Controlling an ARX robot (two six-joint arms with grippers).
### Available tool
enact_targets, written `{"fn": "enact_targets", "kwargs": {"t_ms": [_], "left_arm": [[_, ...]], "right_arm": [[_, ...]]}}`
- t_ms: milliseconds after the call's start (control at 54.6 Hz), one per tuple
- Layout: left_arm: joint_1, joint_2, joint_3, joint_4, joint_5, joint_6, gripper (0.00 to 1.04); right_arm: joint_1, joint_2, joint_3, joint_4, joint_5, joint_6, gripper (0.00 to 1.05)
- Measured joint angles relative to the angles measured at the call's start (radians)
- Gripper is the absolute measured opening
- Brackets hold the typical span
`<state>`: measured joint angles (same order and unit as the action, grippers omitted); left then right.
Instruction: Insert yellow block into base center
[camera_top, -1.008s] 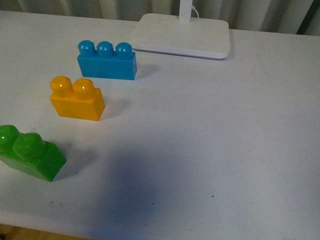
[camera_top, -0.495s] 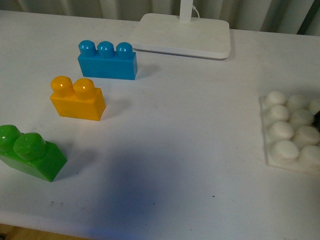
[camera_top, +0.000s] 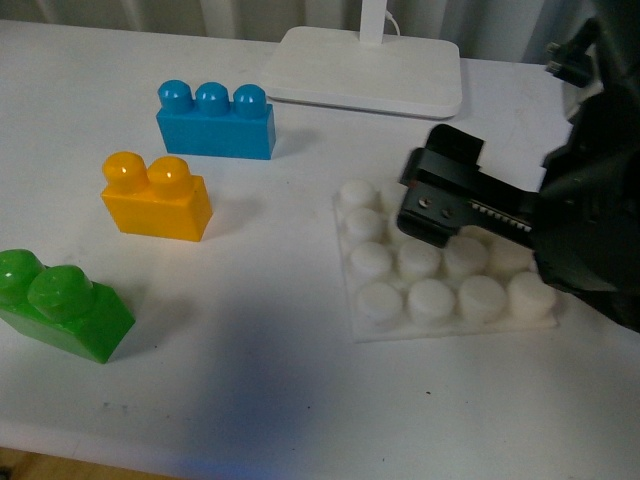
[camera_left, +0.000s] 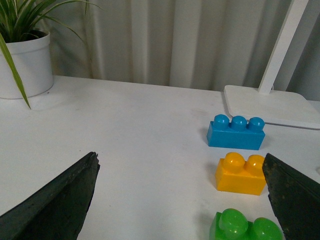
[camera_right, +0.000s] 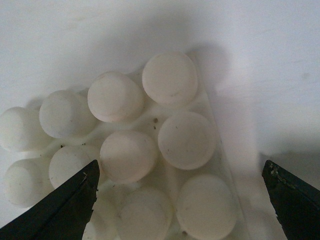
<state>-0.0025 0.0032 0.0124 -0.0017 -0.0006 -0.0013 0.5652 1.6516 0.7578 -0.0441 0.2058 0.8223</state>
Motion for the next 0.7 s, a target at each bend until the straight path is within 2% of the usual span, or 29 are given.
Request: {"fn": "enact_targets", "kwargs": {"t_ms": [183, 696], "left_arm": [[0.000, 0.000, 0.000, 0.000, 0.000, 0.000, 0.98], [0.000, 0.000, 0.000, 0.000, 0.000, 0.000, 0.98]], "right_arm": [[0.032, 0.065, 0.086, -0.021, 0.008, 0.088, 0.96], [0.047, 0.098, 0.130, -0.027, 0.031, 0.145, 0.96]]}}
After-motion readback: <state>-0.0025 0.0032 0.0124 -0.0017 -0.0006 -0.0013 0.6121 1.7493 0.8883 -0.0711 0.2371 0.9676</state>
